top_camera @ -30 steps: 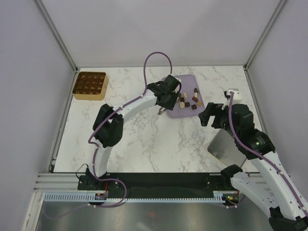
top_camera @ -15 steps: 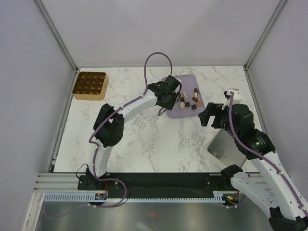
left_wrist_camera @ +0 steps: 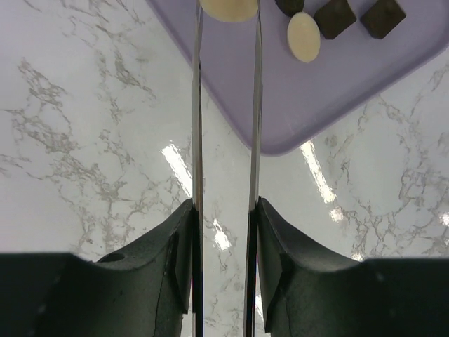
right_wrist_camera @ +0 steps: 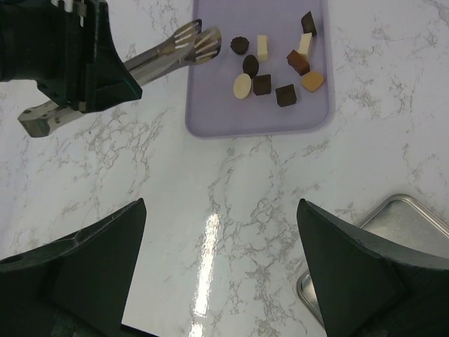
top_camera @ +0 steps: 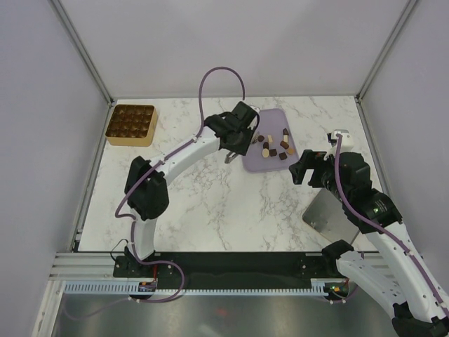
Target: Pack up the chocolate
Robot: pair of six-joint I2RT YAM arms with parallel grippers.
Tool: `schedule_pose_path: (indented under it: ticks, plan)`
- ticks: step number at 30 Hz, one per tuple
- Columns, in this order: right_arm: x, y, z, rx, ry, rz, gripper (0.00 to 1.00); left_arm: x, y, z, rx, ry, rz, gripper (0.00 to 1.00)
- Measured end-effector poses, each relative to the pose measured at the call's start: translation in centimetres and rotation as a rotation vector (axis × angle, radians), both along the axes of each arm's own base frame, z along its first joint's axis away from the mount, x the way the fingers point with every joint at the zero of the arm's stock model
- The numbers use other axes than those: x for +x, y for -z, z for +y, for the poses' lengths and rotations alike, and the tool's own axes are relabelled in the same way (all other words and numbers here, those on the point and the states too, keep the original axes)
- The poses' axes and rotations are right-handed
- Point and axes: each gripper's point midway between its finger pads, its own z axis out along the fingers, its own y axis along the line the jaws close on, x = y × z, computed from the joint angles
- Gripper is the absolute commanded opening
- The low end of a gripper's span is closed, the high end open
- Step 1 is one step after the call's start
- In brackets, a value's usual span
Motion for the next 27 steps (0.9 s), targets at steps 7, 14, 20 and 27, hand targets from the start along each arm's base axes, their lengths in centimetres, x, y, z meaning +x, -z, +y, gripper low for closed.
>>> schedule_pose_path:
  ticks: [7,14,20,27]
  plan:
    - [0.0,-0.2,0.3,0.019,-0.010,-0.003,0.97,2.6,-6.8,5.3,-0.075,-0.118,-0.098,0.37]
    - [-0.1,-0.5,0.7,0.032,-0.026,-0.011,0.97,8.7,-9.2,19.9,-0.070,-0.444,-0.153,0.37]
    - [0.2,-0.6,0.9,0.034,-0.029,-0.015,0.97,10.3,-9.5,31.0,-0.035,-0.675,-0.163,0.37]
    - [0.6,-0.7,1.3,0.046,-0.037,-0.020,0.97,12.1,-8.0,37.8,-0.026,-0.811,-0.143,0.37]
